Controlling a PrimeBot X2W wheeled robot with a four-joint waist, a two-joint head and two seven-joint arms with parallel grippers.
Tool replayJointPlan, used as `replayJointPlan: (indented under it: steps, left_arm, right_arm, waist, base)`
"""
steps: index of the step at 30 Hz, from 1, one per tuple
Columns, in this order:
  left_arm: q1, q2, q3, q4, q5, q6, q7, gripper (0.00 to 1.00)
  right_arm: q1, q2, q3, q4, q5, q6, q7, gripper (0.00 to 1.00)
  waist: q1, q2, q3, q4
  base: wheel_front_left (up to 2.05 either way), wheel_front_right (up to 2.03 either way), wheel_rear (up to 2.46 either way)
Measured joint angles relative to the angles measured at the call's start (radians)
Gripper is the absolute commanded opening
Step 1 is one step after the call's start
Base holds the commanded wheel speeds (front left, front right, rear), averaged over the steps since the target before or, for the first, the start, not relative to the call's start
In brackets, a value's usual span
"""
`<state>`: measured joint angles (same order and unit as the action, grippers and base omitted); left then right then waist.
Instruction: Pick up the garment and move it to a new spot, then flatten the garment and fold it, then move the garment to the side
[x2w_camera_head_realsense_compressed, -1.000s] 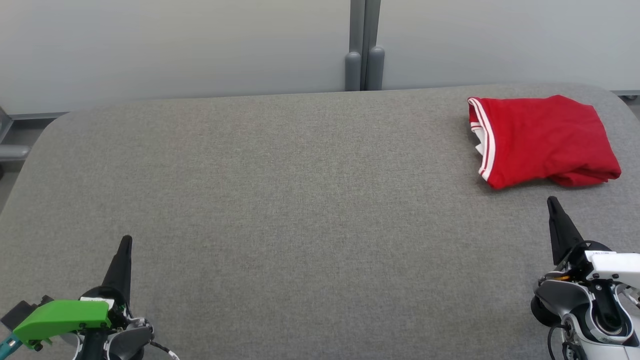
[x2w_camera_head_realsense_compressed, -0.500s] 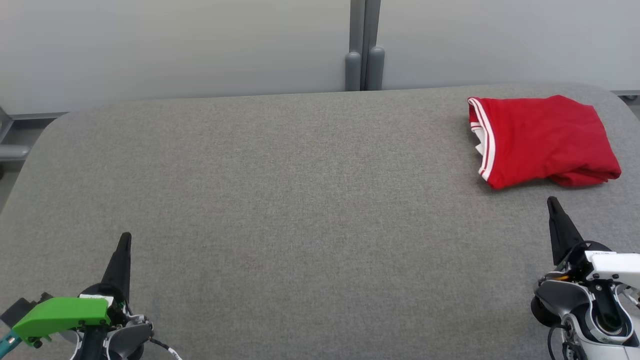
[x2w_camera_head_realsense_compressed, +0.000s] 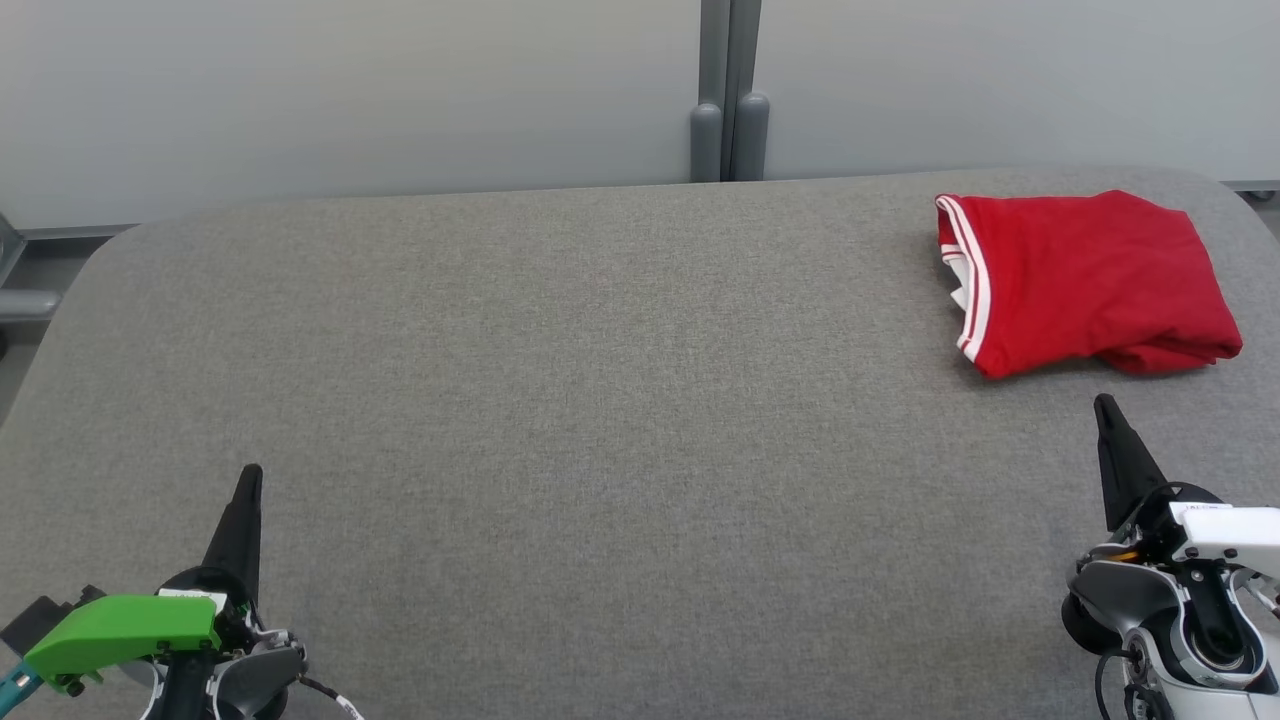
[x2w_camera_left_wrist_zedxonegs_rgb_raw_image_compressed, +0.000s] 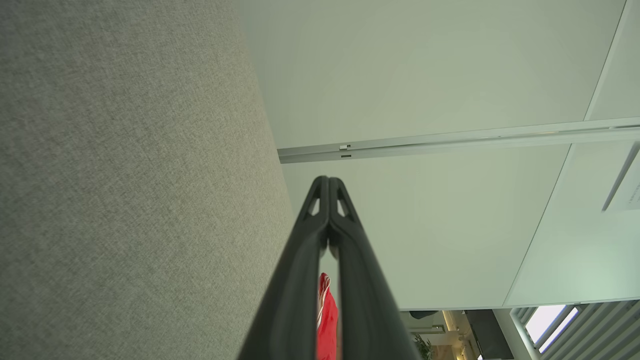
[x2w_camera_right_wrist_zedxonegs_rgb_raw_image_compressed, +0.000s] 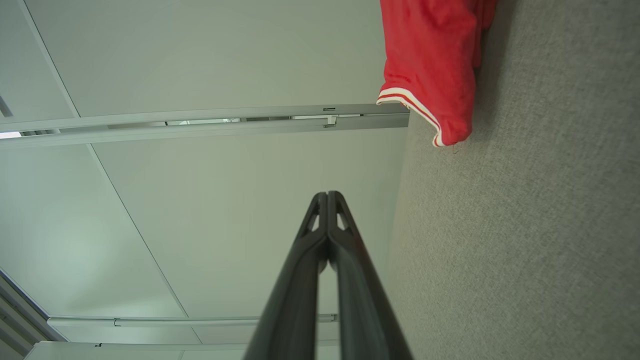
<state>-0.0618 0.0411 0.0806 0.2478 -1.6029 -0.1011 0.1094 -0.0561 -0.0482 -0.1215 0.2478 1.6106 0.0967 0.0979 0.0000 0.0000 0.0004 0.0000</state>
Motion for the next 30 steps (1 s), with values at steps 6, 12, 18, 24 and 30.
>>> replayJointPlan:
  steps: [6,12,18,24,30]
  left_arm:
    - [0.000,0.000,0.000,0.000,0.000,0.000,0.000,0.00]
    - [0.000,0.000,0.000,0.000,0.000,0.000,0.000,0.00]
    - [0.000,0.000,0.000,0.001,0.000,0.000,0.000,0.00]
    - [0.000,0.000,0.000,0.001,0.000,0.000,0.000,0.00]
    - [0.000,0.000,0.000,0.001,0.000,0.000,0.000,0.00]
  right_arm:
    - [0.000,0.000,0.000,0.000,0.000,0.000,0.000,0.00]
    - [0.000,0.000,0.000,0.001,0.000,0.000,0.000,0.00]
    - [0.000,0.000,0.000,0.001,0.000,0.000,0.000,0.00]
    - [0.000,0.000,0.000,0.001,0.000,0.000,0.000,0.00]
    - [0.000,0.000,0.000,0.001,0.000,0.000,0.000,0.00]
  waist:
    - [0.0000,0.0000,0.000,0.000]
    - [0.0000,0.0000,0.000,0.000]
    - [0.0000,0.0000,0.000,0.000]
    - [0.0000,0.0000,0.000,0.000]
    - [0.0000,0.0000,0.000,0.000]
  base:
    - [0.00,0.00,0.00]
    - [0.00,0.00,0.00]
    - [0.00,0.00,0.00]
    - [0.00,0.00,0.00]
    - [0.00,0.00,0.00]
